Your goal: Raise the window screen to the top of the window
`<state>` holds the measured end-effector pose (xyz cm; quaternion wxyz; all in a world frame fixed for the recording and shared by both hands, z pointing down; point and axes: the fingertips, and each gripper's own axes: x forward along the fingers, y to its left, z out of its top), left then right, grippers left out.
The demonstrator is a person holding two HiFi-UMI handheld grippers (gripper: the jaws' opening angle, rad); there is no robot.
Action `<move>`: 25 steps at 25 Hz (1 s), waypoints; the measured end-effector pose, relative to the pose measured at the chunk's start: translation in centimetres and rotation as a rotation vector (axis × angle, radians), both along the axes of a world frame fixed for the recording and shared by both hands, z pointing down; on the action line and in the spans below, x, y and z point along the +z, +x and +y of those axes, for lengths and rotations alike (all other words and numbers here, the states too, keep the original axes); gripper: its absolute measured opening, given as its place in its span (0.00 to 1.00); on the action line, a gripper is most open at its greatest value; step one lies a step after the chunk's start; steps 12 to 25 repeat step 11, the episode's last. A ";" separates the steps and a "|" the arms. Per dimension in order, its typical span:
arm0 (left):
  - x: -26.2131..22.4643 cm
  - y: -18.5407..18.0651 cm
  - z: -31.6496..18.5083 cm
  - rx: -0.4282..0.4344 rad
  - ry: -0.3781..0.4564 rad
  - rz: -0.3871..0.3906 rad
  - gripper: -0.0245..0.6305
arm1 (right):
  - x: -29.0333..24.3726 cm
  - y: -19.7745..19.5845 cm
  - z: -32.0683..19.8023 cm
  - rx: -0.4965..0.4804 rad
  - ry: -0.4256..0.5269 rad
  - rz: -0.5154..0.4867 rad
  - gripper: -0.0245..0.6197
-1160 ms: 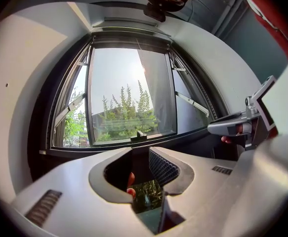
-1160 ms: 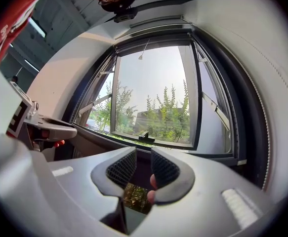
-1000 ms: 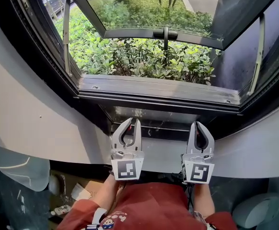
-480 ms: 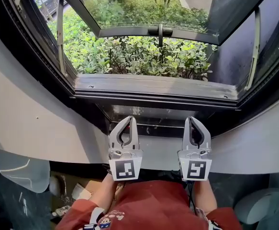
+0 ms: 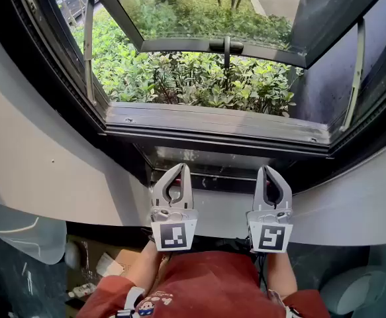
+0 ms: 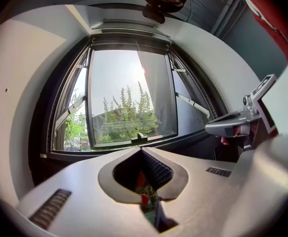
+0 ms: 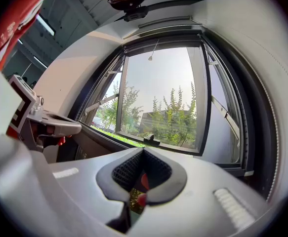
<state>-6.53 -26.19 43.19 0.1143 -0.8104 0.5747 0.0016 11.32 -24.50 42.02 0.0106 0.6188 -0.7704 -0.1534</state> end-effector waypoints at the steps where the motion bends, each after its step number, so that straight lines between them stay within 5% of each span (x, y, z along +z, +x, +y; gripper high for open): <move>1: 0.0 0.0 0.0 0.000 -0.003 0.000 0.04 | 0.0 0.0 0.0 0.001 -0.003 0.000 0.05; 25: -0.4 0.0 -0.5 -0.001 0.012 0.014 0.05 | -0.1 -0.1 -0.4 -0.002 0.007 0.008 0.05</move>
